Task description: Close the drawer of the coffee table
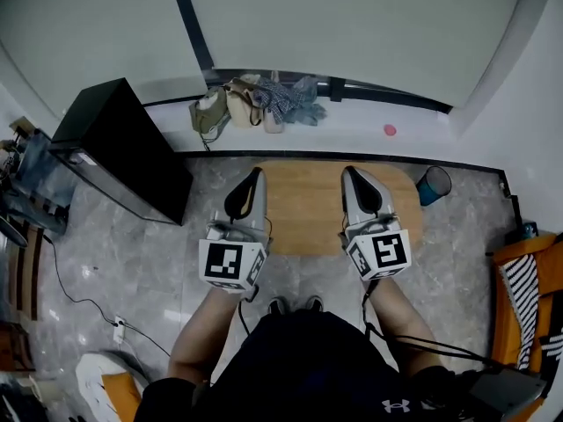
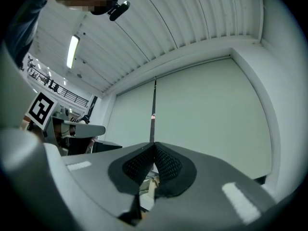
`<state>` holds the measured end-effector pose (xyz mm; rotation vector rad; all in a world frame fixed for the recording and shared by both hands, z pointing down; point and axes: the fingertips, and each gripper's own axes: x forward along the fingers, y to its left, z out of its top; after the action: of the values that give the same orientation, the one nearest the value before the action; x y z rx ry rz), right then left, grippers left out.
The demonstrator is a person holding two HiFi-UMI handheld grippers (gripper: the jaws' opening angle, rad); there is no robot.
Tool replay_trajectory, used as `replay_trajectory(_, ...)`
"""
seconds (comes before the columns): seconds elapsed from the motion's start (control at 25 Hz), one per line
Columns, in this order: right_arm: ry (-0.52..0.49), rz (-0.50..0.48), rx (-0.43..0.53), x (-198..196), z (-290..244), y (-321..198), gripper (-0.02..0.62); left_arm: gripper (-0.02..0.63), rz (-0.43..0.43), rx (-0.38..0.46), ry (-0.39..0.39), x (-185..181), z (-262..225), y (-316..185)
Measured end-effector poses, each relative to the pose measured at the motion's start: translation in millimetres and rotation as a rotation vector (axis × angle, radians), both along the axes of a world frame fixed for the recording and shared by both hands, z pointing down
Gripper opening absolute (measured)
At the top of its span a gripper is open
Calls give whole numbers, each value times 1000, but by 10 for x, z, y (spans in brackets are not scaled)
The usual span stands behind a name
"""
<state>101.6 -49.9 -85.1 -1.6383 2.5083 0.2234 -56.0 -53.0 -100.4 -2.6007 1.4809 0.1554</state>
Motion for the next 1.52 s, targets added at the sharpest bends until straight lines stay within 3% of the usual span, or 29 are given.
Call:
replay_trajectory(0.28, 37, 20, 58, 38, -254, 1, 2, 2, 16, 34, 10, 65, -163, -54)
replay_trajectory(1.52, 44, 24, 1, -334, -86, -152, 2, 2, 27, -31, 40, -331, 33, -320)
